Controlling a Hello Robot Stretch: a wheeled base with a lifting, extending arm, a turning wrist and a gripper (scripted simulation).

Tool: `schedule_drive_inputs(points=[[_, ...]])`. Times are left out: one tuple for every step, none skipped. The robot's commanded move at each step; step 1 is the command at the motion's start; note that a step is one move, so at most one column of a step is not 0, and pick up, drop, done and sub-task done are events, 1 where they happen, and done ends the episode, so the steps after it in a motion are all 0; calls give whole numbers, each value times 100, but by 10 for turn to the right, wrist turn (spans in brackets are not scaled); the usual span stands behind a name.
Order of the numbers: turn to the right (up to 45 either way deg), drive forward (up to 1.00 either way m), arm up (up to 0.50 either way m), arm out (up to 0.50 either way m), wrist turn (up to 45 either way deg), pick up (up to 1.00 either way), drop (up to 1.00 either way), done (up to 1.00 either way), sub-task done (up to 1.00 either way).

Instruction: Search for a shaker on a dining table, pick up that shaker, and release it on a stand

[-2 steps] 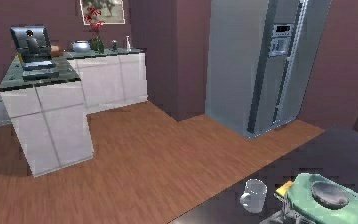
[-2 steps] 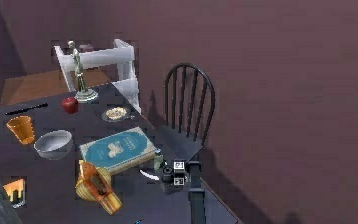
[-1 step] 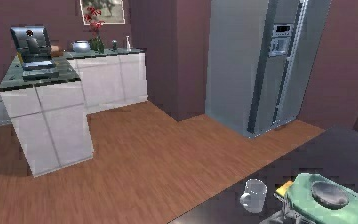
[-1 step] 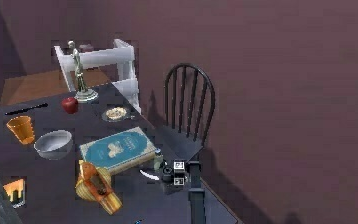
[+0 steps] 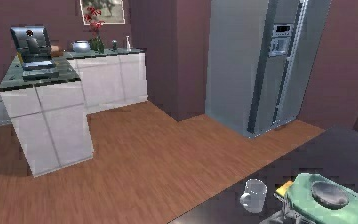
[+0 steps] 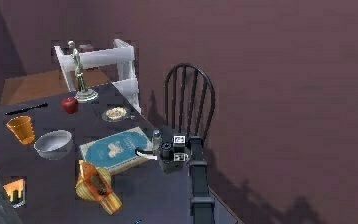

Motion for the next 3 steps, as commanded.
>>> schedule_drive_inputs(points=[[0, 0, 24, 0, 0, 0, 0, 0, 0], [0, 0, 0, 0, -450, 0, 0, 0, 0], [0, 0, 0, 0, -450, 0, 0, 0, 0]])
